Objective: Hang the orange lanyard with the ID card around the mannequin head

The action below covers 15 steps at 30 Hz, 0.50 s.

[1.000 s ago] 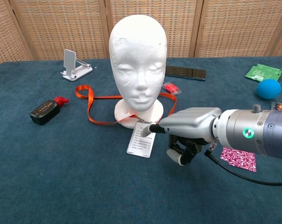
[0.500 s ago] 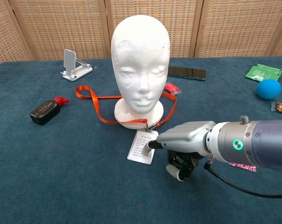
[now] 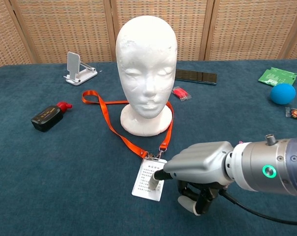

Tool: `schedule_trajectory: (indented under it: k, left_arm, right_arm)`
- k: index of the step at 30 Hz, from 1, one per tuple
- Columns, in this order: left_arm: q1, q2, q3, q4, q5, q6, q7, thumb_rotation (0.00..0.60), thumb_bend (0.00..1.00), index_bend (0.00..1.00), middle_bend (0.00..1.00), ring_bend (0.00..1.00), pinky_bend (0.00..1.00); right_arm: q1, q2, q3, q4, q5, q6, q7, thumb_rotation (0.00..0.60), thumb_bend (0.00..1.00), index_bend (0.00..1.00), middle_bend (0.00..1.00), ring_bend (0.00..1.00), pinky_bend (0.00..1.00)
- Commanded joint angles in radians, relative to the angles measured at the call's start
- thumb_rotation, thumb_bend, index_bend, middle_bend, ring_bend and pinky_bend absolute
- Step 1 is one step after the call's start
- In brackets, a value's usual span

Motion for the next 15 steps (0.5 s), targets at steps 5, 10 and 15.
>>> schedule_trajectory:
  k: [5, 10, 15]
  left_arm:
    - [0.001, 0.0, -0.002, -0.001, 0.0, -0.003, 0.001, 0.6, 0.0, 0.0, 0.0, 0.0, 0.0]
    - [0.002, -0.001, -0.003, -0.003, 0.001, -0.004, 0.006, 0.6, 0.0, 0.0, 0.0, 0.0, 0.0]
    - [0.003, -0.004, -0.002, -0.006, 0.005, -0.002, 0.015, 0.6, 0.0, 0.0, 0.0, 0.0, 0.0]
  right_arm:
    - [0.02, 0.051, -0.044, -0.044, -0.039, -0.023, 0.011, 0.6, 0.8, 0.28, 0.83, 0.81, 0.93]
    - [0.033, 0.087, -0.077, -0.076, -0.067, -0.038, 0.015, 0.6, 0.8, 0.3, 0.83, 0.81, 0.93]
    - [0.038, 0.13, -0.103, -0.111, -0.112, -0.033, 0.024, 0.6, 0.8, 0.31, 0.83, 0.81, 0.93]
